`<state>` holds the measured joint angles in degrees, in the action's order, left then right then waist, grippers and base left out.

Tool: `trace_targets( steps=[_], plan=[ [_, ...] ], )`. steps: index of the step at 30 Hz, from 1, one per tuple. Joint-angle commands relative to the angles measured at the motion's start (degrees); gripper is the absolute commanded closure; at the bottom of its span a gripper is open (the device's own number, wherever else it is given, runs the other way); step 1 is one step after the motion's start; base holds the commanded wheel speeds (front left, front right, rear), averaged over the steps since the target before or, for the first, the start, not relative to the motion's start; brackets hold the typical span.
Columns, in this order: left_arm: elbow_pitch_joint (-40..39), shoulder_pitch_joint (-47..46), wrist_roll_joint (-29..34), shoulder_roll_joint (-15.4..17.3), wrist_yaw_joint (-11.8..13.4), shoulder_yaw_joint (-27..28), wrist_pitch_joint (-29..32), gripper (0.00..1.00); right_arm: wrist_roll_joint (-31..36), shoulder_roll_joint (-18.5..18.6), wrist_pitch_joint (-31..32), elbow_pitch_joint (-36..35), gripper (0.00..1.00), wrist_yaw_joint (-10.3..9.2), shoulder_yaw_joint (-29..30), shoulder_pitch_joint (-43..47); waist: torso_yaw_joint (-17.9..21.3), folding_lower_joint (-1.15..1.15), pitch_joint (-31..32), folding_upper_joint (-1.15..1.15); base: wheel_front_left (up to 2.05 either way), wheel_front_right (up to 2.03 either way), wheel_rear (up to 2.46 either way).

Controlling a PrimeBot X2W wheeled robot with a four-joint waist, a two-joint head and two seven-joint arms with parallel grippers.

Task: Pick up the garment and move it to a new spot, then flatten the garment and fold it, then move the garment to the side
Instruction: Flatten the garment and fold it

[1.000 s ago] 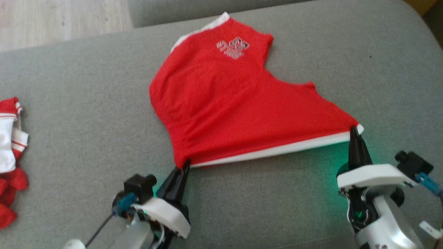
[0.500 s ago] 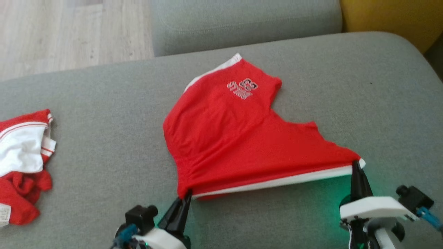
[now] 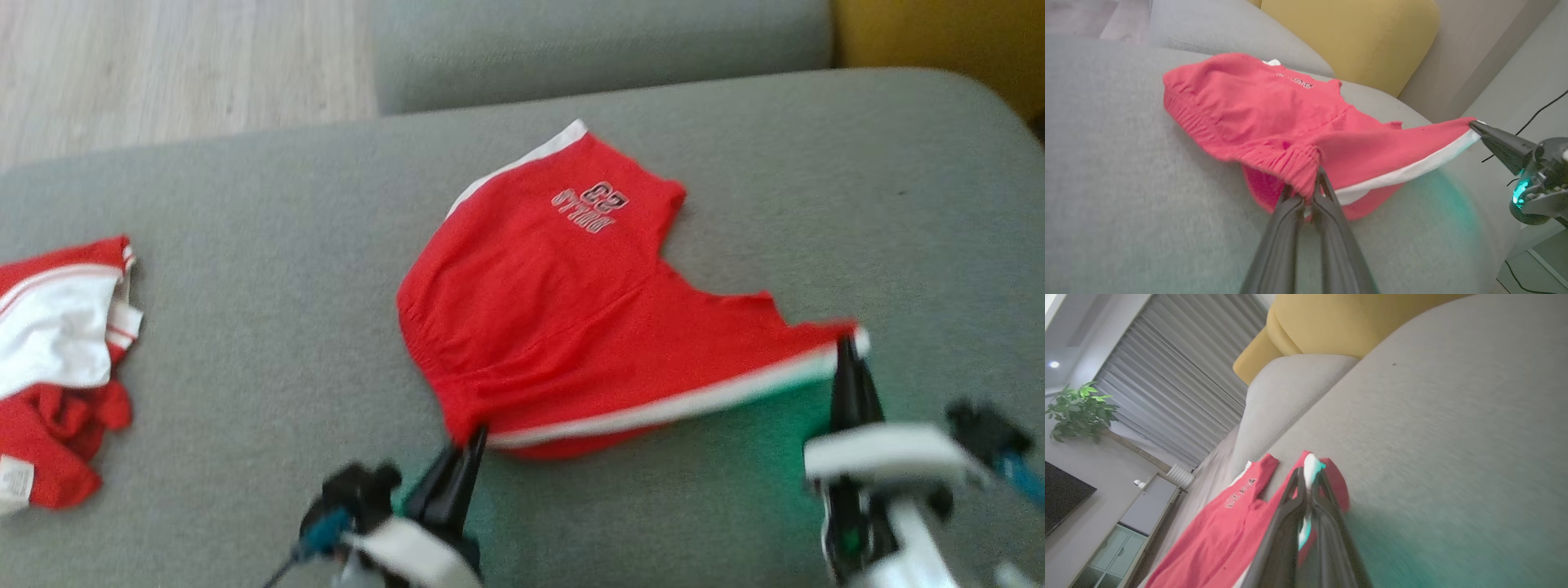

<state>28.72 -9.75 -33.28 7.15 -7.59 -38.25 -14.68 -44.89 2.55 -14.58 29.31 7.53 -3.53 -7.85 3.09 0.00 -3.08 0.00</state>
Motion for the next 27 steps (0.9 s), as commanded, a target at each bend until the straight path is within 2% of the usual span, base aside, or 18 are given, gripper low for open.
trace_targets(
  steps=[1,9,17,25,26,27],
  plan=[
    [-2.5,-4.9,0.1,0.3,0.1,1.5,-0.3,1.00,0.1,0.3,0.3,-2.4,1.00,-0.04,-2.0,-6.3,-1.6,0.00,-2.1,0.00,0.00,0.00,0.00],
    [-4.7,-14.8,-0.2,-0.3,0.1,2.5,-0.3,1.00,2.7,1.9,3.2,2.3,1.00,-0.04,-2.7,-24.8,-7.1,0.00,-8.8,0.00,0.00,0.00,0.00],
    [-3.7,-24.3,-1.0,-2.4,0.1,4.2,-0.3,1.00,8.7,3.8,4.7,15.0,1.00,-0.04,-3.7,-41.4,-12.1,0.00,-15.3,0.00,0.00,0.00,0.00],
    [1.1,-30.2,-2.2,-3.9,0.1,4.7,-0.3,1.00,13.8,3.6,2.7,26.9,1.00,-0.04,-5.4,-50.6,-13.6,0.00,-19.1,0.00,0.00,0.00,0.00],
    [1.7,-30.4,-2.4,-4.0,0.1,5.0,-0.3,0.85,14.4,3.5,2.4,28.2,0.76,-0.04,-5.6,-51.2,-13.6,0.00,-19.3,0.00,0.00,0.00,0.00],
    [1.7,-30.4,-2.4,-4.0,0.1,5.0,-0.3,0.85,14.4,3.5,2.4,28.2,0.76,-0.04,-5.6,-51.2,-13.6,0.00,-19.3,0.00,0.00,0.00,0.00]
  ],
)
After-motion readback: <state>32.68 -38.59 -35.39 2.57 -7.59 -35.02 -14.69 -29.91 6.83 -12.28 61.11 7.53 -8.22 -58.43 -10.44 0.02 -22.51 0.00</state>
